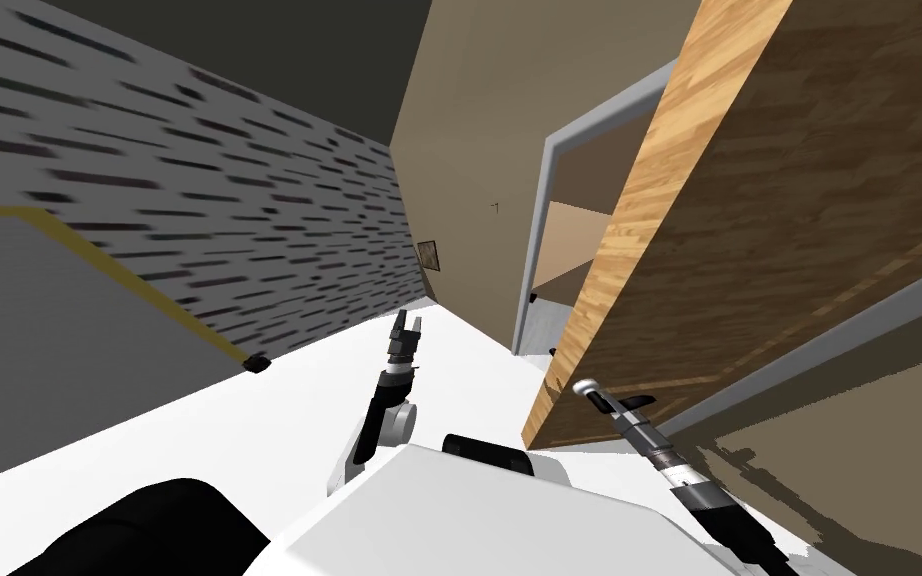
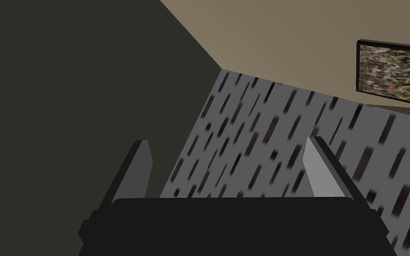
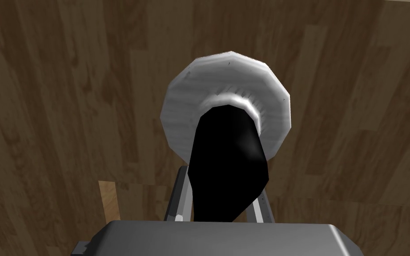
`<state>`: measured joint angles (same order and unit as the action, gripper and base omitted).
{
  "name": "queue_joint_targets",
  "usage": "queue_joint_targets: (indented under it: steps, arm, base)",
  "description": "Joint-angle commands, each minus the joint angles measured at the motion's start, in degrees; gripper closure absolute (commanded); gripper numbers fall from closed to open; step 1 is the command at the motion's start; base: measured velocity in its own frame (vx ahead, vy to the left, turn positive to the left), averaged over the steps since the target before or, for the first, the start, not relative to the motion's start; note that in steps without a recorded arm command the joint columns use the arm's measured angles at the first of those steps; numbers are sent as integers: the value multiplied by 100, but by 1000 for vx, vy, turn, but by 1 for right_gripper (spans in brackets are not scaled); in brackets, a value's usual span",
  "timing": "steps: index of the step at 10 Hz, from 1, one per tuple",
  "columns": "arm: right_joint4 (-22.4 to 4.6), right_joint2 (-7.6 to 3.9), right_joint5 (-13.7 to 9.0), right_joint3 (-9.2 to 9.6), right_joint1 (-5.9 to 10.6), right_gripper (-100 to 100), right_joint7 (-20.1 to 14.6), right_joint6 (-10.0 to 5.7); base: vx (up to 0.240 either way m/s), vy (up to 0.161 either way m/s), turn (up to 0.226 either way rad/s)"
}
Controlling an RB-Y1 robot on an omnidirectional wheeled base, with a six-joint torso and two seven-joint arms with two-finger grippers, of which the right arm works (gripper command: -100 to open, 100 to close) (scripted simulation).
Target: Pull the door open
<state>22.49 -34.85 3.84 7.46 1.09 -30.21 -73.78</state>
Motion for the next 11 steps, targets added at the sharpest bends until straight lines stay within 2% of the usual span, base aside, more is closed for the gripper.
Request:
queue_joint_targets:
  steps: [1, 11]
  arm:
    - [0, 0, 0, 0, 0, 100, 0, 0]
    - [-227, -44, 9, -7, 0, 100, -13, -261]
  base:
    - [-73, -46, 30]
    - [-201, -100, 177]
